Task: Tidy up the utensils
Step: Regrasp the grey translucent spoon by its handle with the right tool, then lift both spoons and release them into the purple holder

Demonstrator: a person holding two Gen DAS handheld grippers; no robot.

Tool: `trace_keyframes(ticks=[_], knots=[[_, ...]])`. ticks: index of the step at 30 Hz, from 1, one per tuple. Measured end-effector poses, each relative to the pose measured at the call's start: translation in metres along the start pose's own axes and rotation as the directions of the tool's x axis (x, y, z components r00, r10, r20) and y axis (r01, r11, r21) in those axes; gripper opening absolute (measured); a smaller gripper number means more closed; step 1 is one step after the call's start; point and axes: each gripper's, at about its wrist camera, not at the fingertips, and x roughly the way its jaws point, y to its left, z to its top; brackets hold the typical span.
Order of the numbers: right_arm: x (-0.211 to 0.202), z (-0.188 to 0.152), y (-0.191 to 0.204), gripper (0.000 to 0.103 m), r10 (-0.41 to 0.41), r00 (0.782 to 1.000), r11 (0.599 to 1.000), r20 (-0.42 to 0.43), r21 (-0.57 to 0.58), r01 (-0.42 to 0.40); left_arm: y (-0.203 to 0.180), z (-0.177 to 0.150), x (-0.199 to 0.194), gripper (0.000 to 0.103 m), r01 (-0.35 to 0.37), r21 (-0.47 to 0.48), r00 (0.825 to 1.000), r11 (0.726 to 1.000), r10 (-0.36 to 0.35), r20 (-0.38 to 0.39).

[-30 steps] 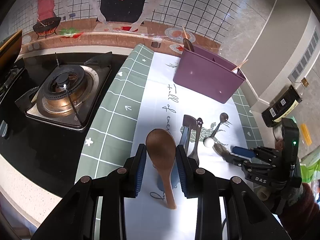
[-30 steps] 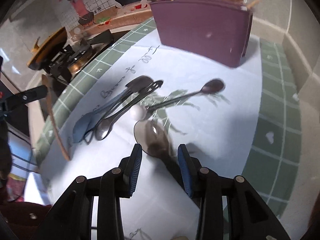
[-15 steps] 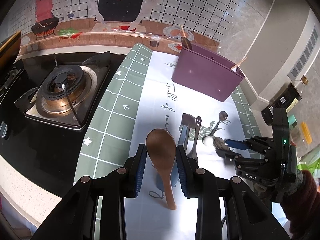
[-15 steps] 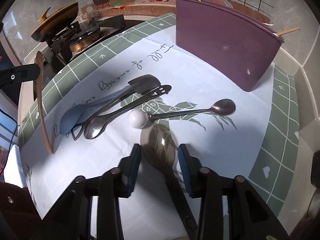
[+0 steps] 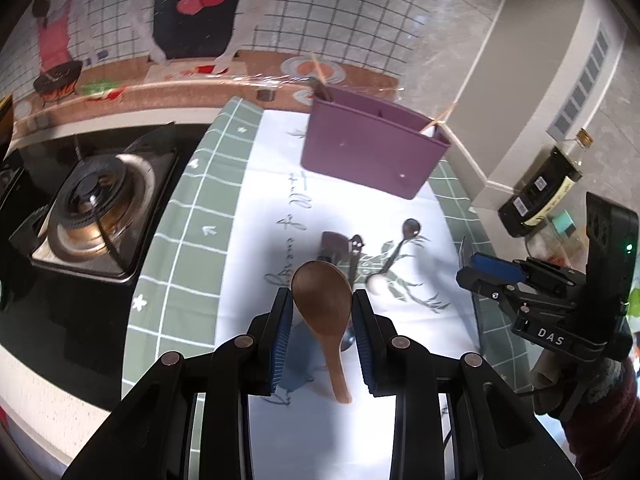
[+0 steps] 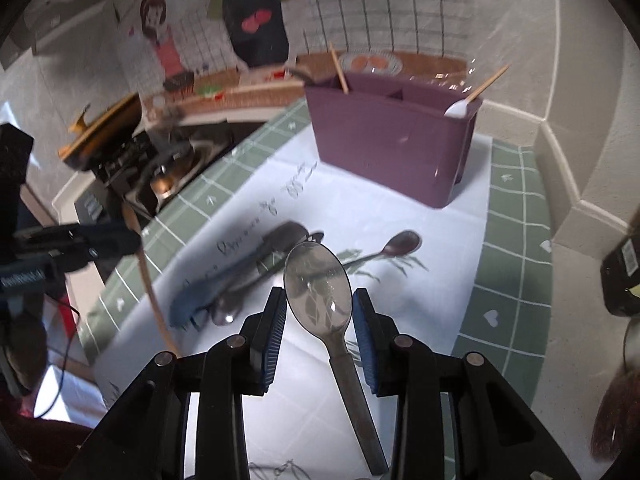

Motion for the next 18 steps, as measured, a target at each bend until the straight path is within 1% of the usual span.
trace_keyframes(ticks=[7, 18], knots=[[-0.015, 0.003, 0.001, 0.031, -0.018, 0.999, 0.999, 0.045, 0.040, 0.016, -0.017, 0.006, -0.003, 0.031, 0.023, 0.055, 1.000, 0.998, -0.023, 0.014], [-0.031, 0.011, 0.006, 0.031, -0.046, 0.994, 0.998, 0.096, 0.053, 0.041, -0.029, 0.014, -0.010, 0.031, 0.036, 0.110, 0.998, 0.993, -0.041, 0.043]])
